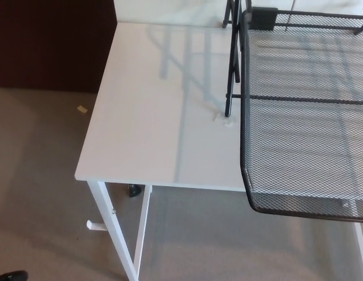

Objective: The robot walk towards a table in front and then pushes a layer of a file tray back to its original position using its right hand

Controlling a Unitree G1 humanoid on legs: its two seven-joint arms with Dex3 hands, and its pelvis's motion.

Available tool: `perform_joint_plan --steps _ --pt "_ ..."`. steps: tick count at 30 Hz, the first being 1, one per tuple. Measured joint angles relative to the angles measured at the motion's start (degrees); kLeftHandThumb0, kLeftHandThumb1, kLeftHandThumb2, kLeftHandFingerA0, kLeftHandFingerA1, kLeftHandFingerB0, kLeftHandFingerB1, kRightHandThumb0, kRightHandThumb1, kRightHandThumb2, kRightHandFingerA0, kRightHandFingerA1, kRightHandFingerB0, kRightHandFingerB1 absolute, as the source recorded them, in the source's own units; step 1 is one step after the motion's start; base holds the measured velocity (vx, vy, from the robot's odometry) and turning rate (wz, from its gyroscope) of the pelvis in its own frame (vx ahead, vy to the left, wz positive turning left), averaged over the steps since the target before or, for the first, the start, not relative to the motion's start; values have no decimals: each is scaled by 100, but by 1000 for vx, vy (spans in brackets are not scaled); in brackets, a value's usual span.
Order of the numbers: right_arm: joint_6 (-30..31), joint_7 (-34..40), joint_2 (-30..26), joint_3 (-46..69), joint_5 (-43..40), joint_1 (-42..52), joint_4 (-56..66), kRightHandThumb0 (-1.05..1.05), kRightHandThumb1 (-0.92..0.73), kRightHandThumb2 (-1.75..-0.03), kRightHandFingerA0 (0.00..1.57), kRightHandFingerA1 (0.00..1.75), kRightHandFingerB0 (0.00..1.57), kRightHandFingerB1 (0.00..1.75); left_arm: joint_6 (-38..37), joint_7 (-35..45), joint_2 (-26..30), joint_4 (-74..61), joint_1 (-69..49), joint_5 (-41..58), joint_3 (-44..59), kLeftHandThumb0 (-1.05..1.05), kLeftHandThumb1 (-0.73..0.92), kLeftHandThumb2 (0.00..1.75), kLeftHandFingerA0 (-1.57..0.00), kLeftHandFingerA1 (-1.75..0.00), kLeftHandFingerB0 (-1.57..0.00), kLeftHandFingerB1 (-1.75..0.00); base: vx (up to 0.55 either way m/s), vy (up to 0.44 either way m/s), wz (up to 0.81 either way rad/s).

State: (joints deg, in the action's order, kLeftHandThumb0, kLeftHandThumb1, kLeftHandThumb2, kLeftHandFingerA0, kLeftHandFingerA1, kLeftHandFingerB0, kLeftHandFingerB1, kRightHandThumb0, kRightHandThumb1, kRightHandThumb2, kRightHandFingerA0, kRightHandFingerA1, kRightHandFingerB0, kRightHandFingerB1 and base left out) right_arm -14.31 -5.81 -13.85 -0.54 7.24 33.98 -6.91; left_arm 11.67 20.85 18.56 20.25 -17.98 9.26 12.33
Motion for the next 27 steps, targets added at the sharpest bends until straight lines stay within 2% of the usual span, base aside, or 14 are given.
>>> perform_joint_plan --steps 2,5,6,7,9,16,17,18,20,21,24,25,26,27 --pt "-106 -63 -7 7 -76 324 418 -49 -58 -58 55 53 37 35 -1 0 0 27 32 -3 -1 -9 37 81 -31 -56 -24 -51 0 0 0" --pt "-412 -207 -21 37 -257 971 1184 -48 -59 -58 55 48 37 34 -1 2 0 31 54 -3 -1 -12 55 56 -42 -42 -37 -37 0 0 0" --pt "-497 -233 -26 53 -300 1139 1368 -56 -50 -81 49 56 32 47 -1 2 1 32 67 -4 -2 -15 55 58 -41 -43 -36 -38 0 0 0" --pt "-569 -250 -26 75 -325 1283 1528 -49 -61 -59 57 44 38 35 -1 3 1 33 81 -5 -6 -10 39 82 -31 -55 -24 -50 0 0 0" --pt "-783 -287 -28 151 -381 1757 2003 -55 -51 -82 50 53 31 45 -1 4 0 32 104 -5 -14 -9 39 82 -29 -55 -23 -50 0 0 0" --pt "-1448 -374 -27 371 -631 2676 2959 -55 -52 -79 52 52 36 45 -1 4 -12 33 125 -4 -41 -9 38 81 -32 -55 -25 -50 0 0 0" --pt "-1544 -381 -26 389 -666 2741 3057 -53 -51 -79 49 51 35 45 -1 3 -16 34 124 -5 -42 -15 55 57 -41 -43 -35 -37 0 0 0" --pt "-1615 -387 -25 403 -694 2792 3147 -47 -61 -59 54 39 39 34 -1 3 -18 34 124 -5 -43 -9 38 81 -32 -56 -24 -50 0 0 0" --pt "-1788 -401 -25 438 -775 2935 3421 -54 -52 -80 45 49 32 44 -1 3 -21 39 128 -5 -48 -9 38 81 -32 -55 -24 -50 0 0 0" --pt "-1912 -408 -23 454 -813 2996 3597 -47 -63 -59 50 37 36 33 -1 3 -22 42 134 -5 -49 -9 38 81 -31 -55 -24 -50 0 0 0" --pt "-2165 -407 20 508 -853 3043 3870 -49 -66 -61 31 32 24 31 -1 4 -23 41 142 -4 -49 -8 39 82 -28 -54 -23 -50 0 0 0" --pt "-2218 -406 34 523 -857 3043 3920 -26 -44 -96 8 51 7 49 -1 4 -23 41 143 -4 -49 -9 39 82 -29 -54 -23 -50 0 0 0" --pt "-2351 -401 94 584 -859 3037 4044 -26 -44 -96 8 51 7 49 -1 4 -24 41 144 -4 -49 -9 39 82 -29 -54 -23 -50 0 0 0" --pt "-2409 -395 151 632 -845 3004 4112 -49 -61 -60 19 29 15 27 -1 4 -23 41 144 -4 -49 -9 39 82 -29 -54 -23 -50 0 0 0"
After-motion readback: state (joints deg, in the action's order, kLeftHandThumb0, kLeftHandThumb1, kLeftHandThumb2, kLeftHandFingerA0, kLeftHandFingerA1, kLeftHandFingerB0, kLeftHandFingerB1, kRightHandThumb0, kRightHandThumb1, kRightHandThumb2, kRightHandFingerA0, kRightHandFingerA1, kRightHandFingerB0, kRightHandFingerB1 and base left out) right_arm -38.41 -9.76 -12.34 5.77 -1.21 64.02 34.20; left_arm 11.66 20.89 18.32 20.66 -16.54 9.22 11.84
